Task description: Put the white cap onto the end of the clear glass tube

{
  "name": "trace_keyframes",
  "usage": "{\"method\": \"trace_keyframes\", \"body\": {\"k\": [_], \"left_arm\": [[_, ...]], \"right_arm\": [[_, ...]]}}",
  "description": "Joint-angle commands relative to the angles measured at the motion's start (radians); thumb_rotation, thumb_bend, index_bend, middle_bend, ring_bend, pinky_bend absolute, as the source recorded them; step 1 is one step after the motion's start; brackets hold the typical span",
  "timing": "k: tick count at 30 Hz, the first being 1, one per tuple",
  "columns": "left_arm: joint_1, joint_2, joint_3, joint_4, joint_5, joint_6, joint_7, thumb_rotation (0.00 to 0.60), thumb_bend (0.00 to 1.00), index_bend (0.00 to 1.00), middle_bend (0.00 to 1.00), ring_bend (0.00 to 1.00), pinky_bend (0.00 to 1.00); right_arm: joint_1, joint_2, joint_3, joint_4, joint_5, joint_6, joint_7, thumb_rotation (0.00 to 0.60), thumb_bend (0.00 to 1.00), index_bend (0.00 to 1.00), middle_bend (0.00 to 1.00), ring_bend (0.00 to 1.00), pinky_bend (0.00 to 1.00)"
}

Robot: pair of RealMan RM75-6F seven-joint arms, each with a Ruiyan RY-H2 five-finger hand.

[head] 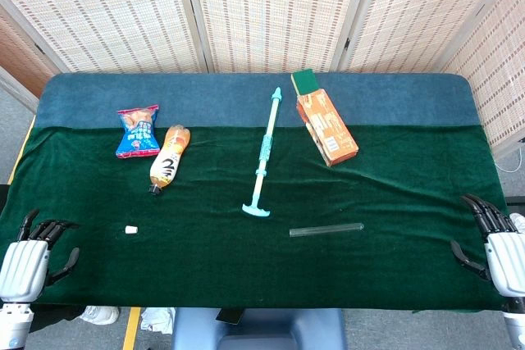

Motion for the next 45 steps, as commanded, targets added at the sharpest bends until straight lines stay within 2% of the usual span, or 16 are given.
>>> {"method": "trace_keyframes", "body": {"k": [1,11,16,19,21,24,27,29,32,38,45], "left_arm": [[0.002,-0.005,-0.001,0.005,-0.006,-0.001,0.003,0.6,0.45,0.37,0.38,0.3,0.08],[-0.004,-0.033,-0.014,0.054,-0.032,-0.015,-0.005,0.6,0.45,0.36,0.38,0.3,0.09],[-0.025,-0.055,-0.022,0.117,-0.046,-0.05,-0.01,0.6,0.45,0.36,0.39,0.34,0.14],[-0.04,-0.07,-0.024,0.156,-0.05,-0.073,0.005,0.6,0.46,0.37,0.46,0.42,0.27],[-0.051,-0.079,-0.023,0.178,-0.059,-0.098,0.008,0.6,0.48,0.39,0.55,0.49,0.42],[-0.07,-0.084,-0.016,0.195,-0.069,-0.148,0.009,0.6,0.54,0.41,0.77,0.68,0.64],[-0.093,-0.087,-0.009,0.206,-0.088,-0.212,-0.018,0.6,0.66,0.41,0.94,0.84,0.77],[-0.111,-0.091,-0.007,0.219,-0.106,-0.258,-0.017,0.6,0.71,0.4,0.98,0.88,0.81],[-0.135,-0.094,-0.005,0.223,-0.139,-0.324,-0.003,0.6,0.76,0.37,1.0,0.91,0.83],[-0.176,-0.101,0.0,0.218,-0.19,-0.418,0.039,0.6,0.78,0.31,1.0,0.92,0.84],[-0.202,-0.124,-0.001,0.214,-0.236,-0.467,0.073,0.6,0.78,0.29,1.0,0.92,0.84]], "right_arm": [[0.004,0.001,0.0,-0.001,-0.002,-0.004,-0.004,0.6,0.41,0.11,0.16,0.15,0.22],[0.014,0.009,0.002,-0.012,-0.011,-0.011,-0.003,0.6,0.41,0.11,0.16,0.15,0.22],[0.015,0.009,0.005,-0.012,-0.006,-0.012,-0.005,0.6,0.41,0.11,0.16,0.15,0.22],[0.018,0.011,0.007,-0.016,-0.003,-0.016,-0.009,0.6,0.41,0.11,0.16,0.15,0.22],[0.021,0.012,0.008,-0.019,0.0,-0.021,-0.013,0.6,0.41,0.11,0.16,0.15,0.22],[0.026,0.012,0.01,-0.023,0.005,-0.03,-0.023,0.6,0.41,0.11,0.17,0.15,0.22],[0.032,0.011,0.011,-0.024,0.01,-0.042,-0.031,0.6,0.41,0.11,0.17,0.17,0.22],[0.036,0.011,0.012,-0.027,0.017,-0.051,-0.038,0.6,0.41,0.11,0.18,0.17,0.22],[0.04,0.011,0.015,-0.033,0.021,-0.057,-0.045,0.6,0.41,0.11,0.19,0.18,0.22],[0.044,0.011,0.016,-0.039,0.028,-0.065,-0.055,0.6,0.41,0.11,0.2,0.19,0.22],[0.047,0.008,0.016,-0.04,0.033,-0.07,-0.06,0.6,0.41,0.11,0.21,0.19,0.22]]}}
